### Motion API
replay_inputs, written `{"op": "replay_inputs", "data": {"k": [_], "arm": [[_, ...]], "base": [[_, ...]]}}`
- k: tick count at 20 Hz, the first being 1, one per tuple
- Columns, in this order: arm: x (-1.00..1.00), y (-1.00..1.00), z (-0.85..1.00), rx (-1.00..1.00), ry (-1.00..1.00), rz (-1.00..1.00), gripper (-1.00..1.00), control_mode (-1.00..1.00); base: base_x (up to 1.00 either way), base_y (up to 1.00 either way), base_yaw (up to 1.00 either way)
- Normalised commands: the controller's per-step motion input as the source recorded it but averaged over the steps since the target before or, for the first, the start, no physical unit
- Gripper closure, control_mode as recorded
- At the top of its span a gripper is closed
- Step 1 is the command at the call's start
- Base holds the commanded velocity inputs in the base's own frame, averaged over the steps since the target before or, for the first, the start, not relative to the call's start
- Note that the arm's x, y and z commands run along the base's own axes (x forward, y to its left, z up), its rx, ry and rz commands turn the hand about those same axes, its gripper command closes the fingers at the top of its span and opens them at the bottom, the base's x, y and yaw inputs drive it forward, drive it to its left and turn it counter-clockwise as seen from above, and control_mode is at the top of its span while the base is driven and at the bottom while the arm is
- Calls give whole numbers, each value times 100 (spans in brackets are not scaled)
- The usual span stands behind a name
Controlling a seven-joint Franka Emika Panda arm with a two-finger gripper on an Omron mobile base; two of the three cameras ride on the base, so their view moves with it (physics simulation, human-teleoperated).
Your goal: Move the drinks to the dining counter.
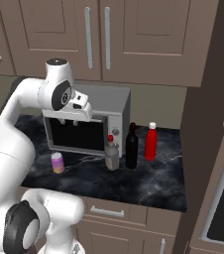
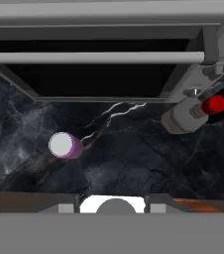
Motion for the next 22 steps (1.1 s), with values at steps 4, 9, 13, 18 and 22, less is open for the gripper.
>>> {"op": "replay_inputs", "data": {"k": [4,9,13,18,22], "arm": [[0,1,-18,0,2,0,-100,-100],[0,19,-32,0,7,0,-100,-100],[0,38,-20,0,11,0,-100,-100],[0,43,-13,0,15,0,-100,-100],[0,35,-15,0,14,0,-100,-100]], "base": [[0,0,0],[0,0,0],[0,0,0],[0,0,0],[0,0,0]]}}
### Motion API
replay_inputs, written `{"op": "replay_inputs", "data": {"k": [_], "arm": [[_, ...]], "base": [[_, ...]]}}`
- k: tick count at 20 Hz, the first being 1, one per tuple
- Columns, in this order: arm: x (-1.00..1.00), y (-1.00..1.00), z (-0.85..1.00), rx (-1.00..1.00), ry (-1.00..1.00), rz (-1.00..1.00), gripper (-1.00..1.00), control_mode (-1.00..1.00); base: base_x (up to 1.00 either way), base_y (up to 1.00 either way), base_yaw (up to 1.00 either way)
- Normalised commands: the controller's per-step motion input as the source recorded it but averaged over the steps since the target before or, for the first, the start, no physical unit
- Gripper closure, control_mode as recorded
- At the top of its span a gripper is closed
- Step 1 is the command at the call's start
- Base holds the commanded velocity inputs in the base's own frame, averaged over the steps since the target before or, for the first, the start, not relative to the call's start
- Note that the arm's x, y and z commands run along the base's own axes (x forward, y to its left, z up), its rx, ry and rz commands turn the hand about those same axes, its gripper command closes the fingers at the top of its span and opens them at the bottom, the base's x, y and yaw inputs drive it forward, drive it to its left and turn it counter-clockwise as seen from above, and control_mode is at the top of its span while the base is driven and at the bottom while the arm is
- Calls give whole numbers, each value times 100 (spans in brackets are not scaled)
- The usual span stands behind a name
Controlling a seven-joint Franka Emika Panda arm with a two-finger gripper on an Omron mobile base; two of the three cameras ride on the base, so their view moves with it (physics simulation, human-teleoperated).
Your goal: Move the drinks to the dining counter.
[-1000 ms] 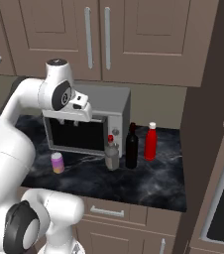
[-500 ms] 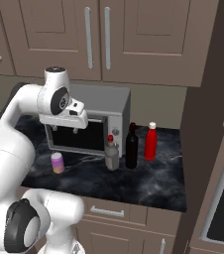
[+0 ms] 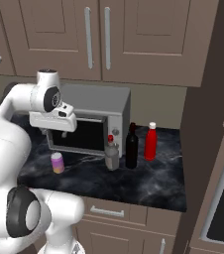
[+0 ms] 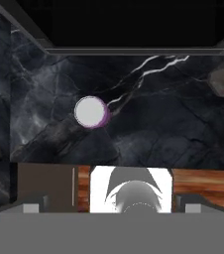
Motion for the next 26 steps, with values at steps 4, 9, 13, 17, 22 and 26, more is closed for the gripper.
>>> {"op": "replay_inputs", "data": {"k": [4,9,13,17,22,26], "arm": [[0,24,-24,0,3,0,-100,-100],[1,14,-29,0,0,0,-100,-100],[10,9,-32,0,-2,0,-100,-100],[7,3,-24,0,-1,0,-100,-100],[8,0,-25,0,0,0,-100,-100],[1,5,-19,0,-1,0,-100,-100]], "base": [[0,0,0],[0,0,0],[0,0,0],[0,0,0],[0,0,0],[0,0,0]]}}
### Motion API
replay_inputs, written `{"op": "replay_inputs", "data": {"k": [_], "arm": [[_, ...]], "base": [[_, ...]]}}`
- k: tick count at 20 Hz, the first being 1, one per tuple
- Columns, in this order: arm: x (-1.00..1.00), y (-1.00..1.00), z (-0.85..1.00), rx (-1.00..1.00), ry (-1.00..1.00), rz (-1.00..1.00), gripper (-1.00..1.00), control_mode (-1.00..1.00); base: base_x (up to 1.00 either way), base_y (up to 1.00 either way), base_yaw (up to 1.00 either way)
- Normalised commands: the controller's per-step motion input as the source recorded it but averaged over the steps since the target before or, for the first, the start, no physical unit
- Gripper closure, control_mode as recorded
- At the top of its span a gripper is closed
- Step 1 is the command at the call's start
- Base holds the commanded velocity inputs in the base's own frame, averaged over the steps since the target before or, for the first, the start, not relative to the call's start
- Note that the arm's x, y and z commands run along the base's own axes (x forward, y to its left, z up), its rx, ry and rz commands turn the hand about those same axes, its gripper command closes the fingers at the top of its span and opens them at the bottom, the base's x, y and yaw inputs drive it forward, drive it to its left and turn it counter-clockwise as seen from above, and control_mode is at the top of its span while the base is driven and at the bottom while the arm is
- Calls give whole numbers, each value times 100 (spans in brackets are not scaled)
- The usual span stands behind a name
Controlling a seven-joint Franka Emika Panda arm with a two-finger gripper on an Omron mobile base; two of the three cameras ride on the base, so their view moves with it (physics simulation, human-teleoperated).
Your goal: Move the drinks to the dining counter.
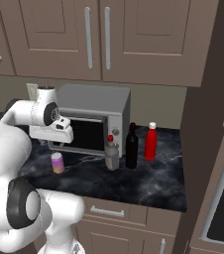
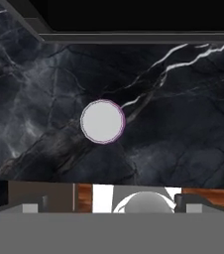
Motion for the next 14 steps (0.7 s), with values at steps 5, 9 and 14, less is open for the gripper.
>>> {"op": "replay_inputs", "data": {"k": [5,9,14], "arm": [[0,5,-30,0,-2,0,-100,-100],[0,0,-21,0,0,0,-100,-100],[1,0,-19,0,0,0,-100,-100]], "base": [[0,0,0],[0,0,0],[0,0,0]]}}
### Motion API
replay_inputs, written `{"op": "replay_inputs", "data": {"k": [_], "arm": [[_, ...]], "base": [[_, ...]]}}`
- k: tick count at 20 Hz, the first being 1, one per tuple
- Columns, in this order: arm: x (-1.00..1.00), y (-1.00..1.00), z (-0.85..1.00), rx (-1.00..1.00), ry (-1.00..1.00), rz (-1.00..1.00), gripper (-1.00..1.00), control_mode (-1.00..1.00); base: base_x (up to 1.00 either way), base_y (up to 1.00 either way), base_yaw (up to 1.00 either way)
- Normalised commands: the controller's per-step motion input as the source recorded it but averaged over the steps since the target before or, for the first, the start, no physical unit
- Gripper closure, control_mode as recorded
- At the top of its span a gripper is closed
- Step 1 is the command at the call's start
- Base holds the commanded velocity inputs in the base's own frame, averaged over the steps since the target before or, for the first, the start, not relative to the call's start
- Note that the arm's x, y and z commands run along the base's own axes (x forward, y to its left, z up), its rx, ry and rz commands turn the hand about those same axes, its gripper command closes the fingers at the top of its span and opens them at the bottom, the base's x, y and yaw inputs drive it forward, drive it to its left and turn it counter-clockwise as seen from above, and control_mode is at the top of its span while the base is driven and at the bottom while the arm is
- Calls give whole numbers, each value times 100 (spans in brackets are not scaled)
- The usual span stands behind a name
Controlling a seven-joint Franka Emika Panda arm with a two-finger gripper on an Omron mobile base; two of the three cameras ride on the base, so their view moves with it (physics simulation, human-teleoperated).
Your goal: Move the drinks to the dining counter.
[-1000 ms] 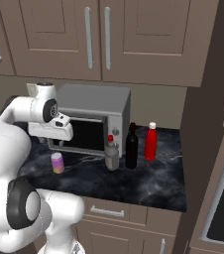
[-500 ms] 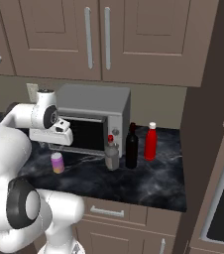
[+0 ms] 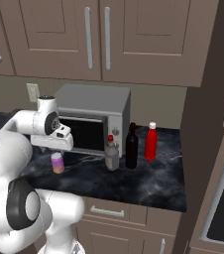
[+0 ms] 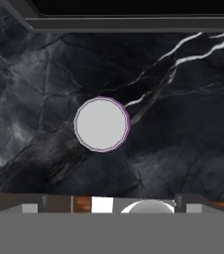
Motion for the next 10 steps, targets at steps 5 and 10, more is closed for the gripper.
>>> {"op": "replay_inputs", "data": {"k": [5,10], "arm": [[0,5,-20,0,0,0,-100,-100],[4,3,-15,0,0,0,-100,-100]], "base": [[0,0,0],[0,0,0]]}}
